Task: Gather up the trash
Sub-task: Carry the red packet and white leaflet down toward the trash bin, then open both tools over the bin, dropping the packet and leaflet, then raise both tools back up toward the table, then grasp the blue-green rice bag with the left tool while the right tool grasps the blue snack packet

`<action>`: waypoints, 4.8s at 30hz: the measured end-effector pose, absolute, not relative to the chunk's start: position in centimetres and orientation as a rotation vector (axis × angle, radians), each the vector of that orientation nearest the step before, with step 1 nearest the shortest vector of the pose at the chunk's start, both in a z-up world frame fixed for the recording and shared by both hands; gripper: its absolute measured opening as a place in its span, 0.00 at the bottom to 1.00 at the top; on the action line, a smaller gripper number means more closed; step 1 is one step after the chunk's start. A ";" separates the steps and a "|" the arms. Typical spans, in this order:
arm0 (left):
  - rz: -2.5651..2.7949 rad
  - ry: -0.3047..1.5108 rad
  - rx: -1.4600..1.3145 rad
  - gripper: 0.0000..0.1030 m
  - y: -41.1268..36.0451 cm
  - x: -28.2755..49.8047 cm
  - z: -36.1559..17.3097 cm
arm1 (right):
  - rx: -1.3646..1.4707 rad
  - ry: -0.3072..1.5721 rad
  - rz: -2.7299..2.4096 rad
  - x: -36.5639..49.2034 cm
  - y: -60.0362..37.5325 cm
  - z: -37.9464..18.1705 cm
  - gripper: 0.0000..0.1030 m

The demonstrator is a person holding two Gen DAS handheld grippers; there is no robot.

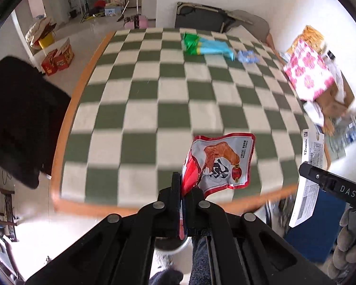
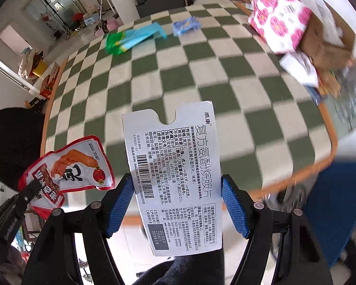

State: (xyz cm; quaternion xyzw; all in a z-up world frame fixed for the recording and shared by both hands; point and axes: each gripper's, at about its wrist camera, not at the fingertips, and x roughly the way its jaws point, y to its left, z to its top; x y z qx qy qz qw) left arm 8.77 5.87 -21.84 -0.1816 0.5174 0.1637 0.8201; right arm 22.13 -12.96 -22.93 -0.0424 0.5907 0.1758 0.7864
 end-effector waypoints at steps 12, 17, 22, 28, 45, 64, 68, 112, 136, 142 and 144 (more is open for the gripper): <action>0.364 1.306 -0.464 0.00 3.7 -3.6 -31.4 | -0.118 1.473 0.383 5.3 -14.3 -31.4 0.73; 0.378 1.402 -0.503 0.00 3.4 -4.0 -39.8 | -0.159 1.551 0.377 2.5 -14.4 -39.2 0.73; 0.377 1.480 -0.529 0.00 3.0 -3.4 -49.2 | -0.168 1.643 0.350 1.8 -14.9 -48.6 0.73; 0.390 1.557 -0.565 0.02 2.8 -3.0 -58.9 | -0.165 1.712 0.345 2.3 -15.1 -59.2 0.73; 0.493 1.614 -0.616 0.97 6.0 -5.4 -68.0 | -0.005 1.841 0.495 4.0 -12.0 -76.8 1.00; 0.550 1.535 -0.520 0.97 4.8 -8.0 -53.3 | -0.375 1.647 0.418 0.4 -11.4 -62.0 1.00; 0.521 1.515 -0.505 0.97 3.7 -8.6 -48.1 | -0.378 1.603 0.432 -0.5 -11.8 -55.5 1.00; 0.730 1.238 -0.425 0.97 21.0 40.8 -23.7 | 0.216 1.449 0.221 58.1 -7.2 -26.3 1.00; 0.502 1.245 -0.581 0.20 24.6 53.9 -30.5 | 0.021 1.469 0.156 70.0 2.5 -36.2 0.37; 0.524 1.188 -0.505 0.15 23.7 52.2 -27.4 | 0.031 1.470 0.199 70.1 2.5 -35.7 0.25; 0.535 1.170 -0.490 0.14 23.7 51.7 -26.4 | 0.027 1.460 0.212 69.8 2.6 -35.3 0.22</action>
